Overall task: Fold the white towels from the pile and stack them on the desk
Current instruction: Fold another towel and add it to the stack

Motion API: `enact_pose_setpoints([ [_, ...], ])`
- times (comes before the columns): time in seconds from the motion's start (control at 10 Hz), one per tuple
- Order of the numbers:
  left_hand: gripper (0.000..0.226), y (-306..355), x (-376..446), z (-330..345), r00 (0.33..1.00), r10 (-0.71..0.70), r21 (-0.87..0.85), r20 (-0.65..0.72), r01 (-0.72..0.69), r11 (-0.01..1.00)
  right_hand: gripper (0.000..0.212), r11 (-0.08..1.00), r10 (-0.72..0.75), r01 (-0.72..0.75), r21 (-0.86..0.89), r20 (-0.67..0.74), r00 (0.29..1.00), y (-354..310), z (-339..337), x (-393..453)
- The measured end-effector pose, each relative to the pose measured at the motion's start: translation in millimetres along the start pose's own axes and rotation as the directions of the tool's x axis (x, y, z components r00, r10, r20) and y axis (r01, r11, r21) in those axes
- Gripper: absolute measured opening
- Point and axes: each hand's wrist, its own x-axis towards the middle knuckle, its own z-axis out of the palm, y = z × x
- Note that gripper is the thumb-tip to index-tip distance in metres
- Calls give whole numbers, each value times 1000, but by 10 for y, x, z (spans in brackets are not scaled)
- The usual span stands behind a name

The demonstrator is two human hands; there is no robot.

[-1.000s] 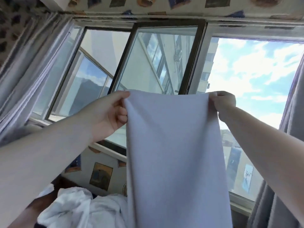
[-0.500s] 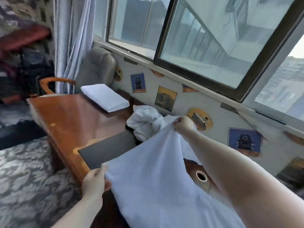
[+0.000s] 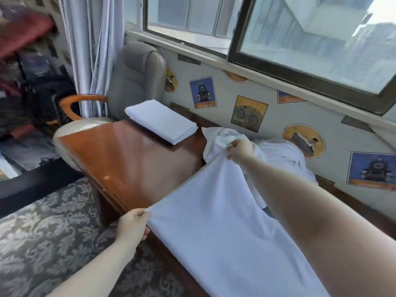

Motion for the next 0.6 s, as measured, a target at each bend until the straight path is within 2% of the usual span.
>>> enact_pose_setpoints([
  [0.2, 5, 24, 548, -67, 997, -9, 9, 78, 9, 1000, 7, 1000, 9, -9, -18, -22, 1000, -86, 437, 386],
  [0.4, 4, 88, 1232, -189, 993, -28, 89, 117, 18, 996, 39, 980, 15, -19, -200, -23, 1000, -187, 985, 924],
  [0.5, 8, 94, 1625, -307, 987, -108, 189, 117, 84, 978, 21, 979, 34, -18, -201, 75, 997, -251, 1247, 1185],
  [0.6, 9, 152, 2003, -364, 984, -144, 260, 104, 113, 959, 20, 982, 20, 4, -190, 126, 992, -366, 1530, 1472],
])
